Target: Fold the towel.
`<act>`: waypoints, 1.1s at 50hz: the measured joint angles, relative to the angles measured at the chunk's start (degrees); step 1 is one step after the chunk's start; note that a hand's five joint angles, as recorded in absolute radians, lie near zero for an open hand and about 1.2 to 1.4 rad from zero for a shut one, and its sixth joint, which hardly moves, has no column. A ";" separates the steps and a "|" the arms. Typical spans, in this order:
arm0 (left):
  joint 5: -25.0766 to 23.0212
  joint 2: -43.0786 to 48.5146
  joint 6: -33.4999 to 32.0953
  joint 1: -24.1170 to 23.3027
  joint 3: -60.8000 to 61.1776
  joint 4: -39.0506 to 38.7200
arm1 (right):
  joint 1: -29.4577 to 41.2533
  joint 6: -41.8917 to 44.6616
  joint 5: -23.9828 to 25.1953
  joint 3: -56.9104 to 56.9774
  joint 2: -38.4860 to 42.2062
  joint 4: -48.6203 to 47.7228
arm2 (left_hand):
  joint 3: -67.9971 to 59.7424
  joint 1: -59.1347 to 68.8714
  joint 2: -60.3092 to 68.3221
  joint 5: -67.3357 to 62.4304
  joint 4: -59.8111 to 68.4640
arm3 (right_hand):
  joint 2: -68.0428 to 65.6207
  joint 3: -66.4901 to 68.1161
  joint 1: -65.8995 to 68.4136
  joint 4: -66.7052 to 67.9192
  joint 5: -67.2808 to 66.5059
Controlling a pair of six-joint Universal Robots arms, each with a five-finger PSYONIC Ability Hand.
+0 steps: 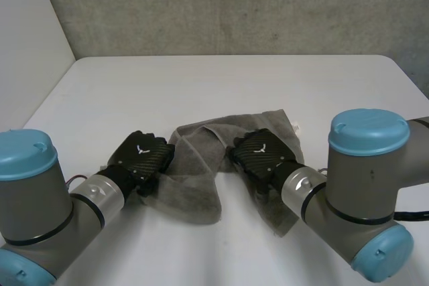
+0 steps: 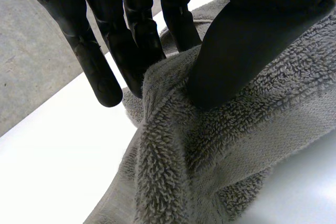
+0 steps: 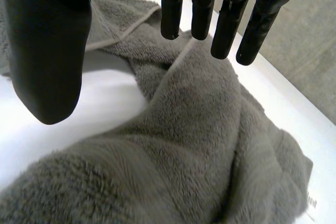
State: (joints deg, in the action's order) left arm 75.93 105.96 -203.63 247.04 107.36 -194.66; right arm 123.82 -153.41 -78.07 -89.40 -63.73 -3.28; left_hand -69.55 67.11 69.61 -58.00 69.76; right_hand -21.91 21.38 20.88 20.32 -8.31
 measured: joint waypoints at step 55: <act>-2.58 -12.26 10.51 20.64 -3.10 15.27 | -28.50 16.30 9.78 8.96 -16.72 37.11 | -0.07 0.72 0.09 -0.02 0.02 | -53.83 55.12 55.20 56.22 -58.30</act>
State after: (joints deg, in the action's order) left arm 73.36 93.70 -193.12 267.68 104.26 -179.39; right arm 95.32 -137.11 -68.29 -80.44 -80.44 33.83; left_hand -69.63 67.84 69.69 -58.02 69.78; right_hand -75.74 76.49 76.09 76.53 -66.61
